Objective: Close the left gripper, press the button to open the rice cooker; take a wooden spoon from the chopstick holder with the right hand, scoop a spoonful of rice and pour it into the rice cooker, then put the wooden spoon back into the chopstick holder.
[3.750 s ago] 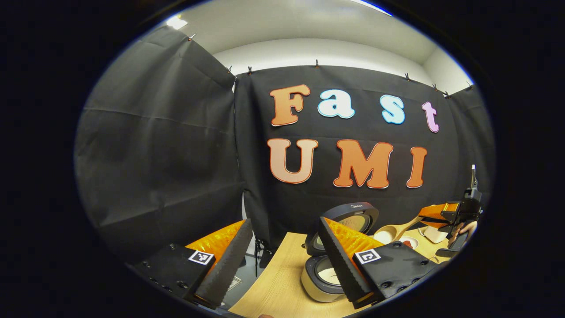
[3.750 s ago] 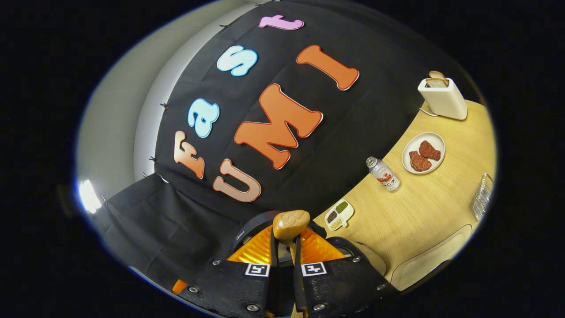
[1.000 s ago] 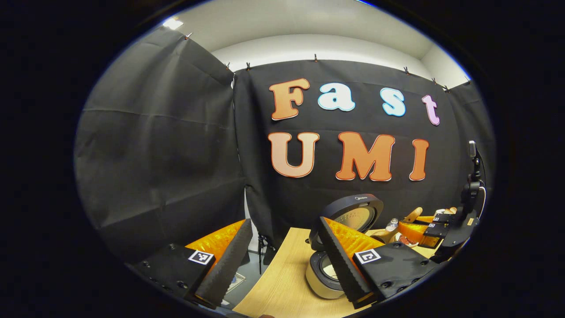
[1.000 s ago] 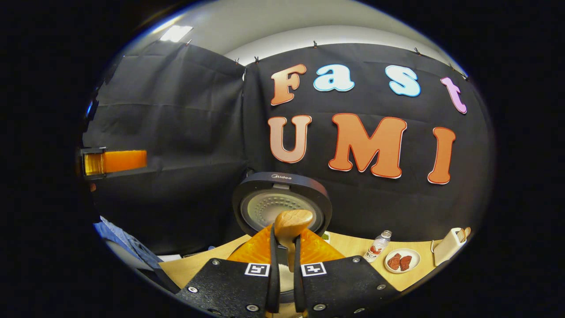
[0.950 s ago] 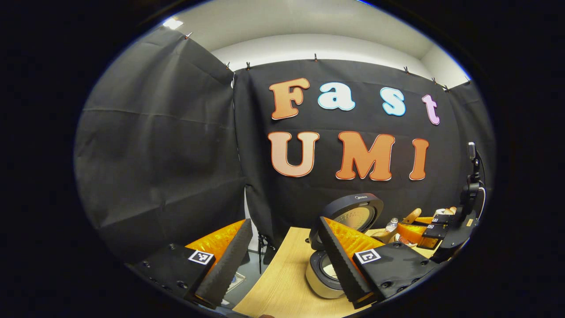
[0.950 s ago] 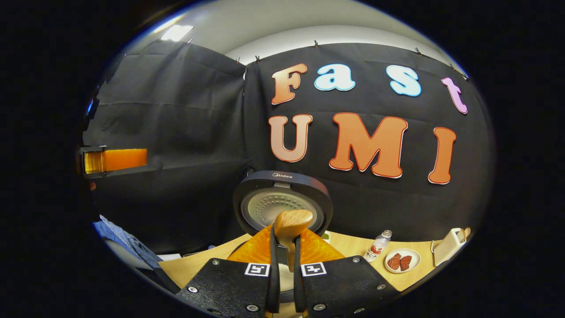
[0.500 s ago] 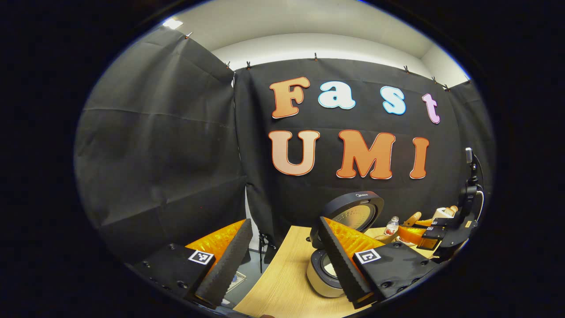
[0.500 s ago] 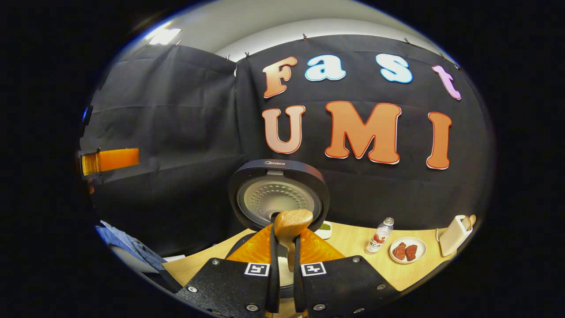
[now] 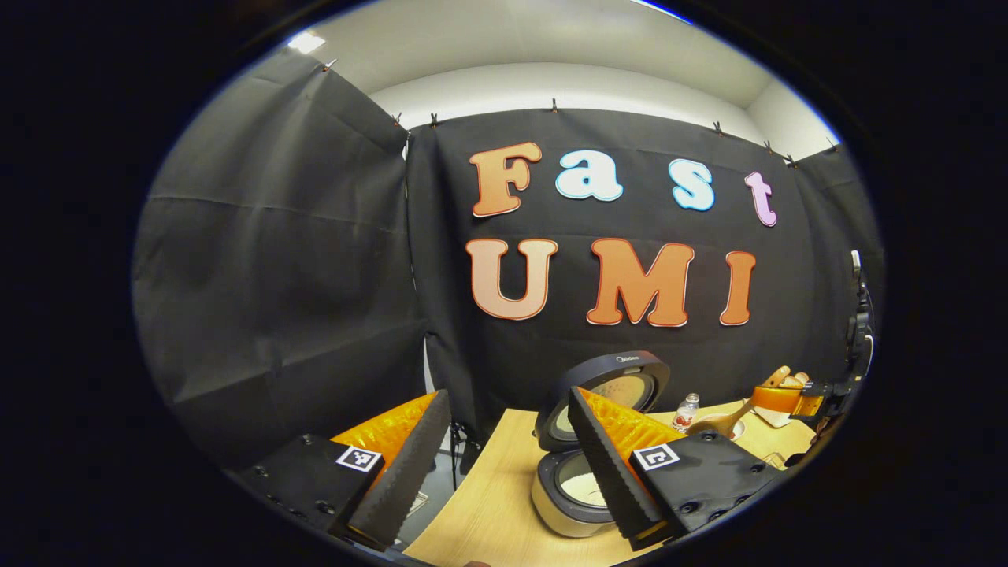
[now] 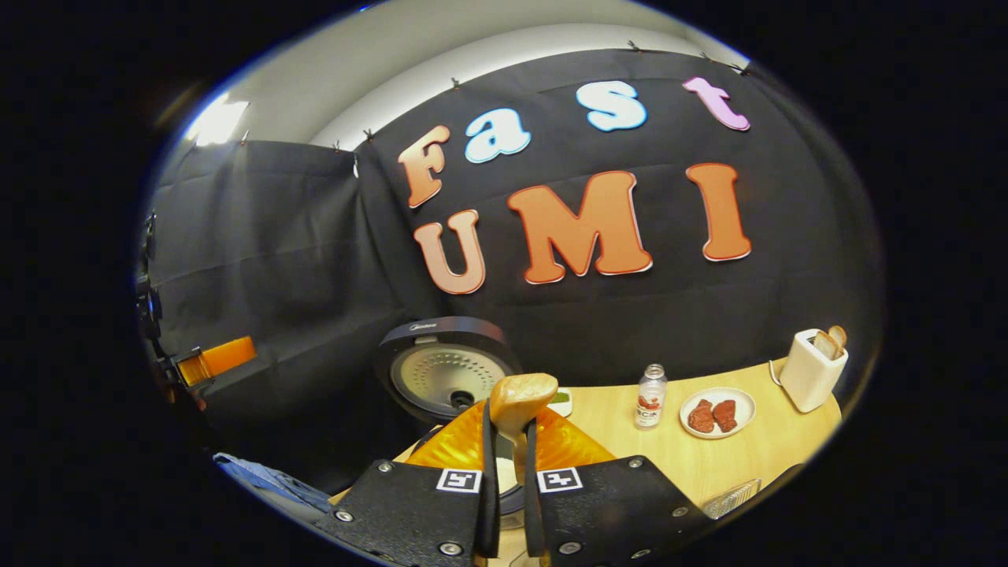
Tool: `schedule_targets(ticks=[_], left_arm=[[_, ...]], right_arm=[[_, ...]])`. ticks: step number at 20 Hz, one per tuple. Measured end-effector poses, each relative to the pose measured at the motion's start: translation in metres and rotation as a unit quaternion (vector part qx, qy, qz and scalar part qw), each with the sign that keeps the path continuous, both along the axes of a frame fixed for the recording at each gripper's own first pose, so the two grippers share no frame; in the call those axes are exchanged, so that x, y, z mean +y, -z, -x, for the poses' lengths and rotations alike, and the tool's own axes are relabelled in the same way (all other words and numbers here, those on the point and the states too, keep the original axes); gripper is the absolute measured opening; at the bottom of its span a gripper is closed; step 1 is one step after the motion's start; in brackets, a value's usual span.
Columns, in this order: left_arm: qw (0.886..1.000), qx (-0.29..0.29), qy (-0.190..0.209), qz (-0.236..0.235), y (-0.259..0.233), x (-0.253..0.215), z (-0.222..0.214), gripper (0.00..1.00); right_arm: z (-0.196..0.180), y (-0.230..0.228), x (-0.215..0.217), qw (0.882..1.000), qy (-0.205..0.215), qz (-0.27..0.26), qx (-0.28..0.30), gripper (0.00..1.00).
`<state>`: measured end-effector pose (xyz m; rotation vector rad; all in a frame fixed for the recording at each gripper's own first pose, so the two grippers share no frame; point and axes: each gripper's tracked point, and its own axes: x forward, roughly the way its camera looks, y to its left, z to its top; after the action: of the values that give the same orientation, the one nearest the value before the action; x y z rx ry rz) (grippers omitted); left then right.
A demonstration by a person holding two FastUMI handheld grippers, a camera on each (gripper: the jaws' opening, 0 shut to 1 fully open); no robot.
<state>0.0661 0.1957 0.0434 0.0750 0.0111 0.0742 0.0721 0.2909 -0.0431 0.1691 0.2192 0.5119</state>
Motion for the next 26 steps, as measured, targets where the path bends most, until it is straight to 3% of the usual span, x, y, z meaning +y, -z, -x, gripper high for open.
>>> schedule_targets(ticks=[6,15,21,26], left_arm=[[1.000,-0.005,0.018,0.004,-0.003,-0.025,-0.010,1.00],[0.999,0.000,0.039,0.010,-0.001,-0.066,-0.019,1.00],[1.000,-0.003,0.029,-0.004,-0.004,-0.079,-0.012,0.97],[1.000,-0.010,0.010,-0.004,-0.008,-0.078,-0.008,0.97]], right_arm=[[0.004,0.005,-0.098,0.997,0.081,0.016,0.009,0.12],[0.020,0.053,-0.230,0.980,0.184,0.047,0.056,0.12],[0.015,0.114,-0.260,0.973,0.193,0.055,0.111,0.12],[0.004,0.165,-0.263,0.970,0.172,0.049,0.163,0.12]])
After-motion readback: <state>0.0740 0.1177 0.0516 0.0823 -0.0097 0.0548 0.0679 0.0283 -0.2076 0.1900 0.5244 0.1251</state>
